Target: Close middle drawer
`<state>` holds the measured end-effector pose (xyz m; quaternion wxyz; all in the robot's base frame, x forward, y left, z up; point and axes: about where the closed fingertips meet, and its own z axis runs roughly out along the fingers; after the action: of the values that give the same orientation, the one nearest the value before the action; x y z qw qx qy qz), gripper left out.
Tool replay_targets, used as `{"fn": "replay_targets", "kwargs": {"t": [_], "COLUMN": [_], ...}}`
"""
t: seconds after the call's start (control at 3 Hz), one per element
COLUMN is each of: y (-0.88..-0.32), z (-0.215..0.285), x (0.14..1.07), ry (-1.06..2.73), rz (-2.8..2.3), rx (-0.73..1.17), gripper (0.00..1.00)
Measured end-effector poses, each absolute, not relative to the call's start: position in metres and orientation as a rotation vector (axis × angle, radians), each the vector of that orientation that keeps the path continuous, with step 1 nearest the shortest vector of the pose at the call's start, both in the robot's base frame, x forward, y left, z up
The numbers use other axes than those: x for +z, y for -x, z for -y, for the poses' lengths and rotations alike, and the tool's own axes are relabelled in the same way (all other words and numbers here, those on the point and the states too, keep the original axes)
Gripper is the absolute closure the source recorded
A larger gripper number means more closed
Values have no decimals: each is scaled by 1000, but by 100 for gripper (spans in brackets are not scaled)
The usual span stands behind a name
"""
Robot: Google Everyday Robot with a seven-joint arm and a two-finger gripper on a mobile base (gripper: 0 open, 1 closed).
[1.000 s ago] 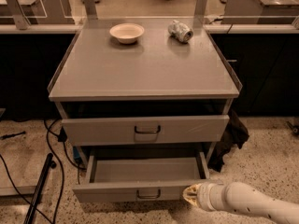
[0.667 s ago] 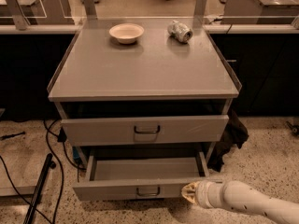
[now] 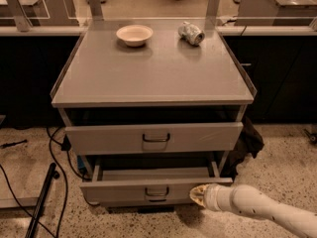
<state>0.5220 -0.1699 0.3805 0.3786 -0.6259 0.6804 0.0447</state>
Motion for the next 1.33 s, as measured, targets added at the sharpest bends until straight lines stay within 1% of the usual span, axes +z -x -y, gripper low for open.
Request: {"fn": "replay_targets", "kwargs": {"t": [0.67,1.33], "y": [-565,-595], "z": [172,170], "x": [370,359], "ry": [1569,1548], "rz": [-1737,-1745], "rx": [98,97], "gripper": [100,100]}}
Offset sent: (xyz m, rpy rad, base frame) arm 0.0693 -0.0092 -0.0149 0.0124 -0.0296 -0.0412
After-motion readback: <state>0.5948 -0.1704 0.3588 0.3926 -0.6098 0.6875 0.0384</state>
